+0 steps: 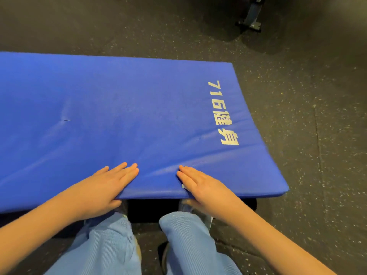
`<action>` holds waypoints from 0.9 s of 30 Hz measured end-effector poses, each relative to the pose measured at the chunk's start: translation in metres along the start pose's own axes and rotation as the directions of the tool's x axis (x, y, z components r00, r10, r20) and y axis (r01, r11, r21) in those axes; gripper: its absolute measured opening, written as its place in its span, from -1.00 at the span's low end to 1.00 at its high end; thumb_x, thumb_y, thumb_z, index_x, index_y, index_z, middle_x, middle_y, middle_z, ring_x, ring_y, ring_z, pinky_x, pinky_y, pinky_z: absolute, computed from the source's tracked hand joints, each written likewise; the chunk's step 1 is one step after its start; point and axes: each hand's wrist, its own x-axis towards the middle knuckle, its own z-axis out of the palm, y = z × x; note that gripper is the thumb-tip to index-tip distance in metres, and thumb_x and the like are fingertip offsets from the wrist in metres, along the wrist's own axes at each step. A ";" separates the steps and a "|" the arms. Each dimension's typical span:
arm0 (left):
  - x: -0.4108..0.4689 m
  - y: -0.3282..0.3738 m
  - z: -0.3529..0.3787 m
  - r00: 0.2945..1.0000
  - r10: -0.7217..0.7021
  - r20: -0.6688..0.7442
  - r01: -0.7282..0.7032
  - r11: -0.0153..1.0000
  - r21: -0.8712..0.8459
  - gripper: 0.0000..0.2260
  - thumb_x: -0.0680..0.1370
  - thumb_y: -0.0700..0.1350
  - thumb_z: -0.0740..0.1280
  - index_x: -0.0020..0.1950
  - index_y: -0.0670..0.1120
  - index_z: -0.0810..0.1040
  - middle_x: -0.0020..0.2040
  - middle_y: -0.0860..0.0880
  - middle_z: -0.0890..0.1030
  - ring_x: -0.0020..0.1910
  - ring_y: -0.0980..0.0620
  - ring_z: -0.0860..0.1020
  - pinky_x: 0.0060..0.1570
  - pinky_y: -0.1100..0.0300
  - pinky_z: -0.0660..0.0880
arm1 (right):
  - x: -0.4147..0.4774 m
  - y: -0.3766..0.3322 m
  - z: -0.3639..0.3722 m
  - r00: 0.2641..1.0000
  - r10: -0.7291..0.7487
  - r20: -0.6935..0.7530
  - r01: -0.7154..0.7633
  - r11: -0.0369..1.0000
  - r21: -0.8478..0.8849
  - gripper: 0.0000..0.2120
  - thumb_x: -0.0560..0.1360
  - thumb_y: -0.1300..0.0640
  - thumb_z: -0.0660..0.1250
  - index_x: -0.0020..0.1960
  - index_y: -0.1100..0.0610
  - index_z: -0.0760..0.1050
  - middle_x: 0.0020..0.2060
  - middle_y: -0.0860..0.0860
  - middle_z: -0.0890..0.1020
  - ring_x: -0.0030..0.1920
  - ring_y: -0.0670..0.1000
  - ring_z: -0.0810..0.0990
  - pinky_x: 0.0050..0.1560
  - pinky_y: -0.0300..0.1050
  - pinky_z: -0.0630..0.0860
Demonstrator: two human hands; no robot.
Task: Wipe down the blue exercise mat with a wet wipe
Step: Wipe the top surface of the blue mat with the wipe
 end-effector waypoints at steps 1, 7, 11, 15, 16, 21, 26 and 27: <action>-0.001 -0.003 0.006 0.998 0.029 -0.055 -0.029 1.000 0.009 -0.27 0.60 0.02 0.19 0.49 0.01 -0.34 0.44 0.11 -0.35 0.53 0.05 -0.21 0.49 0.09 -0.02 | 0.002 -0.002 0.002 0.999 -0.022 0.037 0.021 0.999 0.025 -0.42 0.44 -0.08 0.43 0.31 0.28 0.48 0.30 0.18 0.52 0.26 0.13 0.54 0.27 -0.06 0.41; 0.008 -0.002 0.004 0.998 0.050 -0.047 -0.054 0.995 -0.085 0.07 0.19 0.61 -0.37 0.57 0.08 0.02 0.51 0.17 -0.13 0.55 0.08 0.01 0.46 0.19 0.01 | -0.020 -0.001 0.013 0.989 0.145 -0.017 -0.140 0.972 0.187 -0.60 0.60 0.02 0.05 0.28 0.16 0.49 0.28 0.09 0.50 0.17 0.16 0.50 0.13 0.03 0.48; 0.033 -0.008 0.003 0.987 -0.022 -0.157 -0.008 0.983 -0.183 0.13 0.15 0.57 -0.51 0.56 0.06 0.09 0.55 0.17 0.03 0.54 0.12 0.05 0.47 0.12 -0.01 | -0.009 0.002 0.016 0.913 0.372 -0.165 -0.301 0.890 0.342 -0.73 0.50 0.13 0.27 0.15 0.20 0.56 -0.01 0.08 0.59 -0.06 0.11 0.49 -0.11 -0.05 0.52; 0.053 0.007 0.028 0.977 -0.109 -0.182 0.070 0.975 -0.212 -0.11 0.29 0.39 -0.41 0.58 0.07 -0.09 0.57 0.14 -0.17 0.54 0.13 -0.20 0.49 0.03 -0.19 | 0.009 0.000 0.019 0.819 0.541 -0.192 -0.428 0.798 0.424 -0.77 0.45 0.10 0.35 0.00 0.24 0.60 -0.04 0.09 0.63 -0.02 0.15 0.57 0.01 -0.15 0.46; 0.054 0.010 0.033 0.971 -0.125 -0.204 0.079 0.972 -0.221 -0.14 0.32 0.36 -0.41 0.58 0.07 -0.09 0.56 0.14 -0.18 0.52 0.16 -0.23 0.49 0.02 -0.21 | 0.009 -0.005 0.020 0.839 0.508 -0.194 -0.402 0.820 0.408 -0.78 0.46 0.11 0.34 0.00 0.23 0.62 -0.02 0.08 0.65 -0.02 0.15 0.59 0.01 -0.12 0.49; 0.058 0.004 0.037 0.968 -0.130 -0.214 0.073 0.964 -0.254 -0.14 0.31 0.37 -0.41 0.57 0.08 -0.14 0.47 0.22 -0.29 0.49 0.19 -0.28 0.50 0.02 -0.24 | -0.004 0.002 0.018 0.940 0.251 -0.233 -0.221 0.964 0.149 -0.81 0.49 0.10 0.29 -0.02 0.08 0.66 0.00 -0.07 0.67 -0.16 0.12 0.55 -0.20 -0.07 0.52; 0.060 0.006 0.040 0.958 -0.138 -0.251 0.078 0.969 -0.235 -0.15 0.33 0.36 -0.42 0.58 0.07 -0.14 0.45 0.22 -0.31 0.44 0.23 -0.32 0.49 0.02 -0.27 | 0.037 0.032 0.012 0.795 0.597 -0.108 -0.547 0.783 0.296 -0.82 0.54 0.12 0.34 -0.08 0.21 0.66 -0.13 0.12 0.55 -0.15 0.19 0.55 -0.22 -0.14 0.38; 0.060 0.007 0.042 0.952 -0.143 -0.271 0.084 0.972 -0.219 -0.15 0.33 0.38 -0.45 0.57 0.07 -0.15 0.45 0.21 -0.31 0.43 0.23 -0.33 0.48 0.02 -0.27 | 0.040 0.029 0.013 0.794 0.606 -0.058 -0.560 0.764 0.320 -0.84 0.54 0.16 0.35 -0.03 0.22 0.65 -0.09 0.13 0.54 -0.10 0.18 0.56 -0.17 -0.12 0.40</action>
